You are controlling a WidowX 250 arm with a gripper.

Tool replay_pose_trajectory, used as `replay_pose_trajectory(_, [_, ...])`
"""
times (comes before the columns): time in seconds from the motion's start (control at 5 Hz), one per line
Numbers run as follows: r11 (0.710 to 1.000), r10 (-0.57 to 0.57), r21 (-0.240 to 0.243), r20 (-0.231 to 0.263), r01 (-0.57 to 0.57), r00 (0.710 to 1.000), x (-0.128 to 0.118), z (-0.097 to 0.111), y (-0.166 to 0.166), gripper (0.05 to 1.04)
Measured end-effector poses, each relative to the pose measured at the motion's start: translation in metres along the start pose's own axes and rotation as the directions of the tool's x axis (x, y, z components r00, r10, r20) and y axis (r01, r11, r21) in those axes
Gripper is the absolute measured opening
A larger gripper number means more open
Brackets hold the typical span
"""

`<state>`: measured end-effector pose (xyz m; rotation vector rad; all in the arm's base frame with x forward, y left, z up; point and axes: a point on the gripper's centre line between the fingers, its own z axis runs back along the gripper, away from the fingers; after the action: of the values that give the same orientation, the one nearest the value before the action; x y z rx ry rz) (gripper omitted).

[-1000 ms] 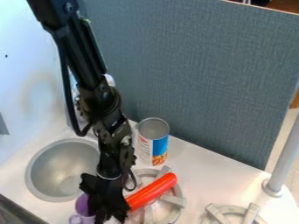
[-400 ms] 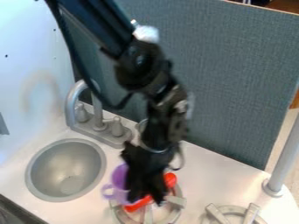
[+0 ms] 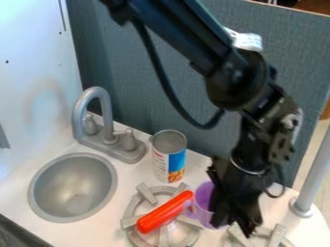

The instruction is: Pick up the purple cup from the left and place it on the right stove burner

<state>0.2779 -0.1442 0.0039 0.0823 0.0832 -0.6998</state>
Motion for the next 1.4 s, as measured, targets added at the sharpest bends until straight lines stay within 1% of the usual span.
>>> replay_pose_trajectory(0.2, [0.992,-0.127,-0.008,-0.022,0.127,0.992,0.021,-0.024,-0.014,0.094])
replay_pose_trajectory(0.4, [0.972,-0.231,0.020,-0.058,0.232,0.971,0.039,-0.049,-0.025,0.094])
replay_pose_trajectory(0.6, [0.955,-0.291,0.036,-0.061,0.294,0.955,0.053,-0.056,-0.031,0.094])
replay_pose_trajectory(0.8, [0.946,-0.319,0.044,-0.070,0.322,0.945,0.059,-0.058,-0.035,0.094])
replay_pose_trajectory(1.0, [0.939,-0.340,0.034,-0.079,0.343,0.937,0.063,-0.062,-0.044,0.094])
replay_pose_trajectory(1.2, [0.925,-0.379,-0.013,-0.074,0.379,0.923,0.070,-0.071,-0.052,0.094])
replay_pose_trajectory(1.4, [0.922,-0.386,-0.023,-0.096,0.386,0.917,0.076,-0.076,-0.057,0.094])
